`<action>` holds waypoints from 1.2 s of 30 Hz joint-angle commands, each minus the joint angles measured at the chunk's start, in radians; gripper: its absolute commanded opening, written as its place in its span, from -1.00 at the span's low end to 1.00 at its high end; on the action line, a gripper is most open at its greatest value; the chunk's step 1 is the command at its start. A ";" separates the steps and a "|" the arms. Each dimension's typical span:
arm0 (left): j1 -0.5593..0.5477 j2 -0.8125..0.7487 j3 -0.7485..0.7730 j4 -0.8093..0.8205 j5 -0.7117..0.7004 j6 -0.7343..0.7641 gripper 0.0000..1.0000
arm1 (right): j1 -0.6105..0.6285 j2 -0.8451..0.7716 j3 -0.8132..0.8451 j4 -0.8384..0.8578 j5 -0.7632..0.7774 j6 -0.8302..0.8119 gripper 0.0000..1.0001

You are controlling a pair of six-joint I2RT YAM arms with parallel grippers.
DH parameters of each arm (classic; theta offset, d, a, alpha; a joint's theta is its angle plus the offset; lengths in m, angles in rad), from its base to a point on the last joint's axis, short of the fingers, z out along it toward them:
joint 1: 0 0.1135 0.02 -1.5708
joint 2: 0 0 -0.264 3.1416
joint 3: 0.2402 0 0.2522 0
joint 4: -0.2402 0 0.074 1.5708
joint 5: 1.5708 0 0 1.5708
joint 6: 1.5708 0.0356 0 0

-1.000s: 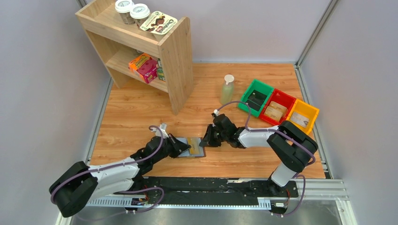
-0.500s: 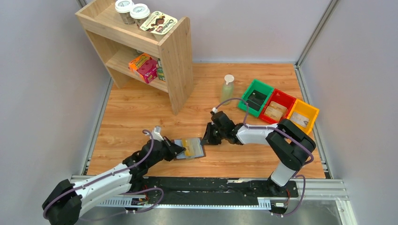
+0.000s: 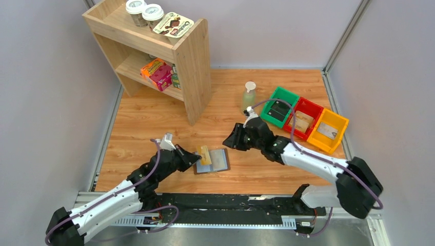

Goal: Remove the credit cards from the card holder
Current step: Remove the credit card from the card holder, then place the credit card in the storage box.

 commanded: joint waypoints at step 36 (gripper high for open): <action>-0.215 0.228 0.124 0.639 -0.301 -0.150 -1.00 | 0.293 -0.265 -0.333 0.826 0.415 0.328 -0.49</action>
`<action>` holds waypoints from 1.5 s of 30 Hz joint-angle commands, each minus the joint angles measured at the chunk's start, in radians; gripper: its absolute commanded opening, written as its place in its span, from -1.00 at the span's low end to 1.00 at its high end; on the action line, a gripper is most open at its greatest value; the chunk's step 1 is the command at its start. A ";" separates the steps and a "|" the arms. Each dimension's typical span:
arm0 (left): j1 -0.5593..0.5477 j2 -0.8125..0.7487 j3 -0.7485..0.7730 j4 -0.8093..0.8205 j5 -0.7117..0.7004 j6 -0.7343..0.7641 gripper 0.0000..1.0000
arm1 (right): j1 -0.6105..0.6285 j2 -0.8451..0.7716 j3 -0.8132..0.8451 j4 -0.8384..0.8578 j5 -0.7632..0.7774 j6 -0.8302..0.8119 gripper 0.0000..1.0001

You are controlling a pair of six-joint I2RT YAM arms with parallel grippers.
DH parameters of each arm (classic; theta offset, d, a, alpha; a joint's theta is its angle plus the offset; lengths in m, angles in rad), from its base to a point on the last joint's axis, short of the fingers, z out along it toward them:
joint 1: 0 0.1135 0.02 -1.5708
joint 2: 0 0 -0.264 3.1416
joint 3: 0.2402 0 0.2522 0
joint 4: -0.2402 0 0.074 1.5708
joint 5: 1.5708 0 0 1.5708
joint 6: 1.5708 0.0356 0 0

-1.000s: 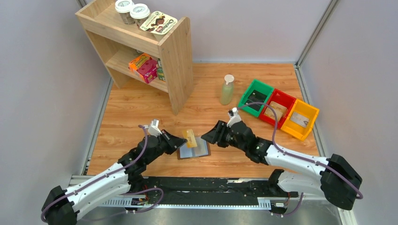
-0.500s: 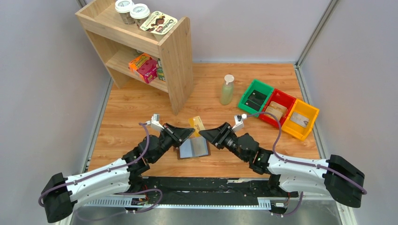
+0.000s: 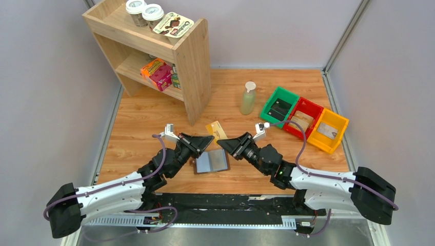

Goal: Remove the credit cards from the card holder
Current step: Place the credit card in the storage box.

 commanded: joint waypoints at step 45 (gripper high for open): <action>0.328 0.109 0.325 -0.251 1.043 0.761 -0.09 | -0.427 -0.252 0.356 -0.825 -1.056 -0.721 -1.00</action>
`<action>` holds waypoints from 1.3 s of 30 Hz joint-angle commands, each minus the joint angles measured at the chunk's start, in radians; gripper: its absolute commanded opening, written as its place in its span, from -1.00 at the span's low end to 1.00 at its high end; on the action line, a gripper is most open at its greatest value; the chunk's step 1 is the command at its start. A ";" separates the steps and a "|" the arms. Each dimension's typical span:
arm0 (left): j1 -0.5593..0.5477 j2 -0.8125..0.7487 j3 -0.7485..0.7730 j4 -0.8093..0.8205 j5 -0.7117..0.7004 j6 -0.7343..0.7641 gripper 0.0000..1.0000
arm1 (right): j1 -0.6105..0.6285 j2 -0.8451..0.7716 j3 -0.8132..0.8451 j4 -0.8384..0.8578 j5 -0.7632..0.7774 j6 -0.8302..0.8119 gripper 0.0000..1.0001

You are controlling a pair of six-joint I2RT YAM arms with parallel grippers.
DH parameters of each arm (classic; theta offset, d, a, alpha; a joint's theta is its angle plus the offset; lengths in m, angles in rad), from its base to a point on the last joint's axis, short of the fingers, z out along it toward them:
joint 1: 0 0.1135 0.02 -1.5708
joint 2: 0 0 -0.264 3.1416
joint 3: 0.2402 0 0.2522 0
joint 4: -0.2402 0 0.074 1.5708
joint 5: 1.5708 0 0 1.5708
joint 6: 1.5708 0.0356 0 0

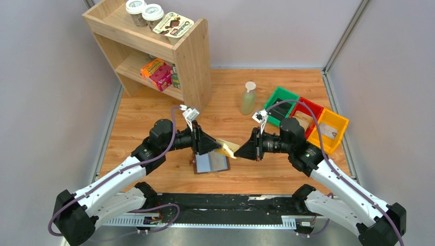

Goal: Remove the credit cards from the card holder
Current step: Place the credit card in the storage box.

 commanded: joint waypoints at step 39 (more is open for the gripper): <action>0.019 -0.253 -0.082 -0.093 -0.372 -0.083 0.18 | -0.139 -0.070 0.085 -0.208 0.115 -0.075 -1.00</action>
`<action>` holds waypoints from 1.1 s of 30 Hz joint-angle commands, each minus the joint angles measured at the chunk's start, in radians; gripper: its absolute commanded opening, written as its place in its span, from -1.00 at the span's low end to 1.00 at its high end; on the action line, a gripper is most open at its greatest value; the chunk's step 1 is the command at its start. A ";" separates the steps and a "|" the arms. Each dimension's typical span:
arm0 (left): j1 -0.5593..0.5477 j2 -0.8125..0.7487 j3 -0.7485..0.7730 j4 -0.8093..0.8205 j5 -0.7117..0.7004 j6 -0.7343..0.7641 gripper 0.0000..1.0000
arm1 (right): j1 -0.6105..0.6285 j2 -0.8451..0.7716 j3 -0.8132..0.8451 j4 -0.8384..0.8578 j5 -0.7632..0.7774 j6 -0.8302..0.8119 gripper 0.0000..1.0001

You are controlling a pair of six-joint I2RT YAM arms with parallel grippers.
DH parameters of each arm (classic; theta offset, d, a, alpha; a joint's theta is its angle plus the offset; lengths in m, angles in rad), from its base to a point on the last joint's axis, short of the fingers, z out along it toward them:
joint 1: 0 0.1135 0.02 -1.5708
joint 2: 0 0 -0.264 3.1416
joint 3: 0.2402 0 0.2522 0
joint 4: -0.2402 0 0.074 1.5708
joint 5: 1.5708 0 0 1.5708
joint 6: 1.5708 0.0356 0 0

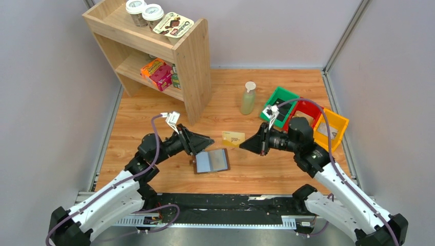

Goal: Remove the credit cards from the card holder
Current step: Place the credit card in the storage box.

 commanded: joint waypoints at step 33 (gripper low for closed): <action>0.017 -0.136 0.394 -1.172 -0.608 0.522 0.65 | -0.859 0.798 0.532 -0.482 0.322 -0.238 -1.00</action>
